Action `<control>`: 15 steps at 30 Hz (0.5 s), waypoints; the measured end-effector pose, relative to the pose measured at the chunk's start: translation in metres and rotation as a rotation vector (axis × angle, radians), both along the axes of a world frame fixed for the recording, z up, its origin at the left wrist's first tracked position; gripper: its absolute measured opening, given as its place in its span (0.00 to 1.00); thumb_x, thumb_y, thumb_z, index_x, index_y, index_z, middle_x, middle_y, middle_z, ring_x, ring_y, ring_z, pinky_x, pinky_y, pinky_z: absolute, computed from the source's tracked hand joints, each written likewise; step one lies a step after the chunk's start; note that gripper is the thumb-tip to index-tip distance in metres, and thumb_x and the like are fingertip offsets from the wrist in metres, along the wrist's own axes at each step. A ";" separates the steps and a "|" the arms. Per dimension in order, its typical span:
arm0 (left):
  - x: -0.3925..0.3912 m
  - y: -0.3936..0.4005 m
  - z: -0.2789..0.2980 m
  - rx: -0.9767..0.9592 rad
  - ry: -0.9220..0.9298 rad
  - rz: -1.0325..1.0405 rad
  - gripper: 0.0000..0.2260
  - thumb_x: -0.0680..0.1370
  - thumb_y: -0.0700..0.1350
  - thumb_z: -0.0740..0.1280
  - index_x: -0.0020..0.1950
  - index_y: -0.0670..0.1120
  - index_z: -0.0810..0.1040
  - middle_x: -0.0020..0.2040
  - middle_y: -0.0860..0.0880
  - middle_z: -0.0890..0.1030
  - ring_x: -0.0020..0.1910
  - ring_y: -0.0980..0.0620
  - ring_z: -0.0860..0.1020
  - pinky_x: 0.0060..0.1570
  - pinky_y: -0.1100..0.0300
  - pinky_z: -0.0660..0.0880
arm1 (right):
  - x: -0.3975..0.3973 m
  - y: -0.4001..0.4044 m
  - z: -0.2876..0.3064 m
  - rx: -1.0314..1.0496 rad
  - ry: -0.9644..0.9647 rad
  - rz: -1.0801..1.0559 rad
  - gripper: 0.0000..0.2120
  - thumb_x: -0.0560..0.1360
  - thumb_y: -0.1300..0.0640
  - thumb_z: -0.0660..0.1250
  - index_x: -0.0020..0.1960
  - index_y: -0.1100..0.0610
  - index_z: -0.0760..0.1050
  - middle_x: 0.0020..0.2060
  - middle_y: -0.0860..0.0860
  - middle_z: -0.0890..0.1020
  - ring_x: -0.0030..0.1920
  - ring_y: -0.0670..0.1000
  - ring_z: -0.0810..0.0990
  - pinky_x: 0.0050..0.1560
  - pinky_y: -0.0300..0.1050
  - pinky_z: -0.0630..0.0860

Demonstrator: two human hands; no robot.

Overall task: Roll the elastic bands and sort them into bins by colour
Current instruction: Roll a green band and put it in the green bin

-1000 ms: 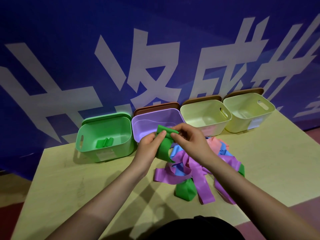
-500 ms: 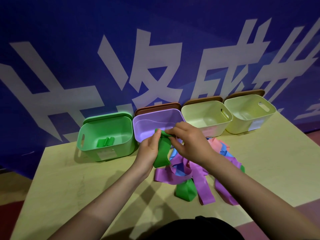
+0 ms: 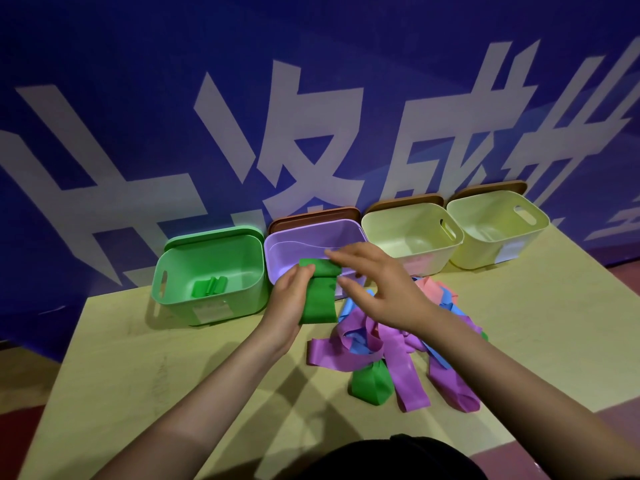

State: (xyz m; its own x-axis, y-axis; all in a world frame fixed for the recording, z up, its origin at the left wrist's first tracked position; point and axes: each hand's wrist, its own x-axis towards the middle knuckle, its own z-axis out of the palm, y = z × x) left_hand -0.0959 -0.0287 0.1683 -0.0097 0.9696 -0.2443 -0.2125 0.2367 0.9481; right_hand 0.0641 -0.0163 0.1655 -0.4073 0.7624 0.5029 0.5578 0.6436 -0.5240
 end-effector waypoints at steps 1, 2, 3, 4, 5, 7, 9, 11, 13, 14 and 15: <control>-0.002 0.001 -0.001 0.008 0.003 -0.009 0.11 0.82 0.41 0.58 0.46 0.47 0.79 0.35 0.53 0.82 0.34 0.57 0.79 0.34 0.63 0.74 | 0.000 -0.002 0.000 -0.108 0.096 -0.020 0.21 0.77 0.50 0.60 0.67 0.56 0.73 0.53 0.50 0.79 0.54 0.44 0.75 0.55 0.34 0.70; -0.004 0.001 -0.002 0.018 -0.004 -0.028 0.11 0.81 0.40 0.58 0.47 0.47 0.79 0.37 0.53 0.83 0.36 0.57 0.80 0.37 0.62 0.75 | -0.001 -0.003 0.000 -0.210 0.182 -0.056 0.20 0.78 0.50 0.61 0.68 0.55 0.72 0.53 0.48 0.79 0.53 0.42 0.76 0.55 0.34 0.71; -0.005 0.001 -0.004 0.027 -0.008 -0.051 0.11 0.81 0.38 0.57 0.48 0.47 0.79 0.38 0.53 0.84 0.38 0.56 0.81 0.39 0.62 0.76 | -0.003 -0.003 0.001 -0.307 0.251 -0.099 0.19 0.78 0.50 0.61 0.67 0.52 0.73 0.53 0.46 0.79 0.52 0.41 0.77 0.54 0.36 0.73; -0.006 0.001 -0.005 0.031 -0.003 -0.071 0.12 0.81 0.37 0.57 0.49 0.47 0.79 0.40 0.53 0.84 0.41 0.55 0.81 0.41 0.62 0.76 | -0.004 -0.003 0.002 -0.395 0.305 -0.132 0.16 0.79 0.51 0.62 0.65 0.51 0.75 0.52 0.45 0.80 0.50 0.41 0.78 0.52 0.38 0.75; -0.006 0.000 -0.006 0.033 0.013 -0.087 0.12 0.81 0.37 0.56 0.49 0.46 0.79 0.41 0.52 0.84 0.43 0.54 0.80 0.43 0.61 0.76 | -0.006 -0.003 0.002 -0.468 0.343 -0.146 0.13 0.79 0.53 0.63 0.62 0.51 0.77 0.49 0.46 0.81 0.46 0.40 0.79 0.50 0.39 0.76; -0.006 0.001 -0.010 0.039 0.038 -0.112 0.12 0.81 0.36 0.56 0.50 0.46 0.78 0.45 0.48 0.83 0.48 0.49 0.80 0.48 0.56 0.76 | -0.010 -0.002 0.004 -0.543 0.382 -0.140 0.08 0.79 0.59 0.64 0.54 0.54 0.80 0.41 0.50 0.82 0.39 0.41 0.79 0.45 0.39 0.76; -0.005 0.001 -0.013 0.038 0.024 -0.126 0.12 0.81 0.36 0.56 0.52 0.45 0.78 0.50 0.42 0.81 0.53 0.43 0.79 0.54 0.48 0.74 | -0.012 -0.003 0.005 -0.575 0.437 -0.136 0.06 0.78 0.63 0.65 0.48 0.55 0.80 0.36 0.52 0.81 0.34 0.42 0.77 0.41 0.37 0.75; -0.005 0.001 -0.013 0.031 -0.013 -0.123 0.10 0.81 0.39 0.57 0.53 0.44 0.78 0.51 0.40 0.81 0.53 0.42 0.79 0.55 0.46 0.74 | -0.014 -0.004 0.007 -0.612 0.526 -0.135 0.07 0.77 0.65 0.65 0.45 0.55 0.79 0.32 0.50 0.78 0.31 0.41 0.76 0.38 0.35 0.73; -0.005 0.001 -0.012 0.043 -0.039 -0.123 0.10 0.82 0.42 0.58 0.54 0.43 0.79 0.50 0.41 0.83 0.51 0.44 0.81 0.53 0.49 0.76 | -0.015 -0.003 0.009 -0.632 0.584 -0.138 0.06 0.77 0.66 0.65 0.45 0.58 0.79 0.29 0.49 0.77 0.29 0.41 0.75 0.36 0.33 0.73; -0.006 0.000 -0.012 0.056 -0.046 -0.131 0.10 0.82 0.42 0.59 0.54 0.42 0.79 0.49 0.42 0.84 0.50 0.46 0.82 0.52 0.51 0.77 | -0.015 -0.003 0.009 -0.637 0.600 -0.141 0.05 0.76 0.67 0.65 0.45 0.59 0.79 0.29 0.48 0.77 0.29 0.41 0.74 0.35 0.33 0.72; -0.006 0.001 -0.013 0.067 -0.053 -0.136 0.10 0.81 0.42 0.59 0.55 0.41 0.79 0.49 0.43 0.84 0.48 0.47 0.82 0.51 0.54 0.79 | -0.015 -0.003 0.010 -0.641 0.614 -0.142 0.05 0.76 0.67 0.66 0.46 0.60 0.79 0.28 0.48 0.77 0.29 0.41 0.74 0.35 0.33 0.72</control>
